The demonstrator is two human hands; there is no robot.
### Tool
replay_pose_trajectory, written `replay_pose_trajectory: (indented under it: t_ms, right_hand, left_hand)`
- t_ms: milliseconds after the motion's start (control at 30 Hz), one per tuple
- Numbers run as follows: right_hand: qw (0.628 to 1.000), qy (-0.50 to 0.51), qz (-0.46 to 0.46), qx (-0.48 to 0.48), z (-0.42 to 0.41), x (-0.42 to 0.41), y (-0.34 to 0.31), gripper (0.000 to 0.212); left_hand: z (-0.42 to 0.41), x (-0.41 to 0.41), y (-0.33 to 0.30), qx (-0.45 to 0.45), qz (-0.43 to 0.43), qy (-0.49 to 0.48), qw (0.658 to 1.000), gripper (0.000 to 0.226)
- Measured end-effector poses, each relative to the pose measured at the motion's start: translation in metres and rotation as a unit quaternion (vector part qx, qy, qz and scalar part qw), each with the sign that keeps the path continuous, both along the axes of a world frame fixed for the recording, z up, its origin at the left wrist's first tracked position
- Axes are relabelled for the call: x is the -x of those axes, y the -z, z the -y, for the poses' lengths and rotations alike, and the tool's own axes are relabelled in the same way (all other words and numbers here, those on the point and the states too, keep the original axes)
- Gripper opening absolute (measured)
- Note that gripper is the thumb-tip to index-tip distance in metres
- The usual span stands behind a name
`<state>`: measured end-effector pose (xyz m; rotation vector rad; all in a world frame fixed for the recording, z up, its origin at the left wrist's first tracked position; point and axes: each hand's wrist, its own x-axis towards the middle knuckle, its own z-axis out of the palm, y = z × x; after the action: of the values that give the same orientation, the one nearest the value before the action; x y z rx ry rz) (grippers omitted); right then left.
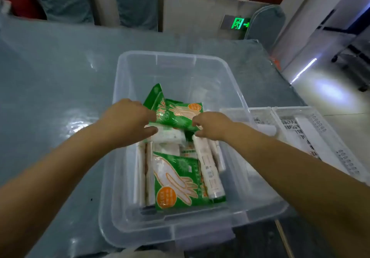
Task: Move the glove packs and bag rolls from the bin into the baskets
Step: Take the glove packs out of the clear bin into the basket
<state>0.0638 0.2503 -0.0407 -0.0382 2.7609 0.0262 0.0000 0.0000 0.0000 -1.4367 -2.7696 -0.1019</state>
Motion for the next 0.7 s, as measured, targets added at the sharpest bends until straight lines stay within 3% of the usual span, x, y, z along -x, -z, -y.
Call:
replay_pose_trajectory:
  t_ms: [133, 233, 300, 433, 567, 633, 700]
  right_hand:
    - [0.990, -0.049, -0.048, -0.127, 0.012, 0.023, 0.027, 0.051]
    - [0.983, -0.067, -0.093, -0.144, 0.013, 0.033, 0.040, 0.038]
    - [0.985, -0.044, -0.133, -0.104, 0.011, 0.037, 0.042, 0.022]
    - [0.982, 0.030, -0.189, 0.008, 0.013, 0.048, 0.018, 0.013]
    - [0.959, 0.071, -0.247, 0.121, 0.032, 0.046, -0.027, 0.023]
    - [0.925, 0.088, -0.317, 0.189, 0.049, 0.036, -0.046, 0.027]
    - [0.882, 0.065, -0.397, 0.246, 0.069, 0.022, -0.059, 0.020]
  left_hand:
    - [0.001, 0.003, 0.004, -0.047, -0.027, 0.023, 0.998, 0.035]
    - [0.001, 0.007, 0.004, -0.044, 0.000, 0.007, 0.999, 0.037]
    - [0.001, 0.006, 0.004, -0.052, -0.007, 0.011, 0.999, 0.035]
    - [0.000, 0.005, -0.002, -0.049, 0.002, 0.004, 0.999, 0.035]
    - [-0.006, 0.005, -0.004, -0.042, 0.027, -0.063, 0.997, 0.054]
    - [-0.015, 0.006, -0.011, -0.125, 0.146, -0.154, 0.969, 0.075]
    - [-0.026, 0.008, -0.022, -0.312, 0.336, -0.211, 0.863, 0.081]
